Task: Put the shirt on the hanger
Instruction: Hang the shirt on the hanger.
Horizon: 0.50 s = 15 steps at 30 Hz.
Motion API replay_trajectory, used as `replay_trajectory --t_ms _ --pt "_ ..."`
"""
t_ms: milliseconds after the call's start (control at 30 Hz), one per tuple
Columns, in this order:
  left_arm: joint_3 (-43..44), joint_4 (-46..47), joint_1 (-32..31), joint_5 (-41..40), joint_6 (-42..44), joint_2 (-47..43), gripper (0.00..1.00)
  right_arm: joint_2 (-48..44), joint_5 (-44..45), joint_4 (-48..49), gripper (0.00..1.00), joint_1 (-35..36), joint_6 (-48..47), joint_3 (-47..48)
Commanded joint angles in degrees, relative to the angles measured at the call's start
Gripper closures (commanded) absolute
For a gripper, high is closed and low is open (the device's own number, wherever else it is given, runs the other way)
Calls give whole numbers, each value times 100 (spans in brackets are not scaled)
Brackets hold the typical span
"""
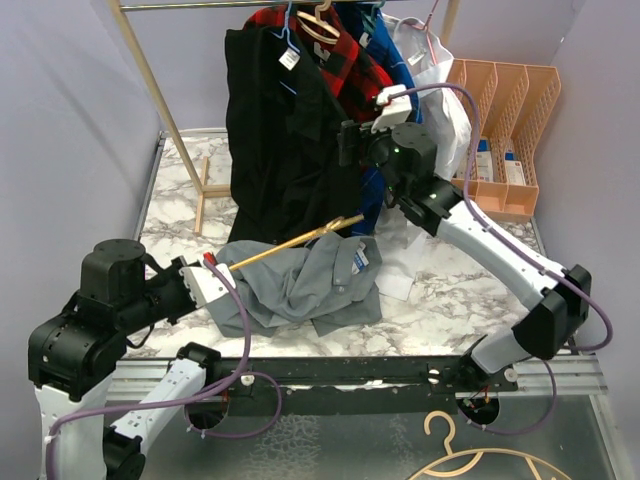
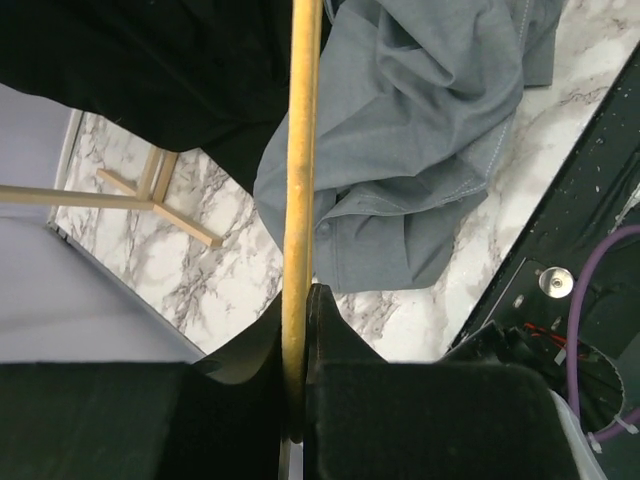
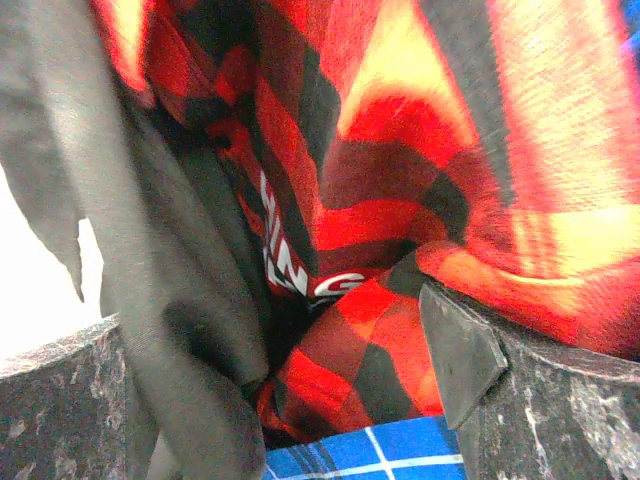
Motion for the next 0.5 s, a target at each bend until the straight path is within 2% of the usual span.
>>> replay_trajectory --t_ms 0,100,200,267,333,467 --pt "-115 207 -95 306 -19 36 100 -400 -537 -315 1 -16 -80 185" --pt "-271 214 -112 494 -7 120 100 -560 -1180 -624 0 -11 9 334" --pt "-385 220 -125 698 -63 224 100 -1317 -2234 -493 0 -11 174 -32" --pt "-407 228 -139 806 -118 305 100 -1946 -2582 -469 0 -12 147 -448" --pt "-423 233 -140 845 -124 342 100 -2541 -2702 -740 0 -12 -22 -881" --pt "-517 242 -143 881 -70 398 100 -3481 -2528 -1905 0 -11 -104 -1971"
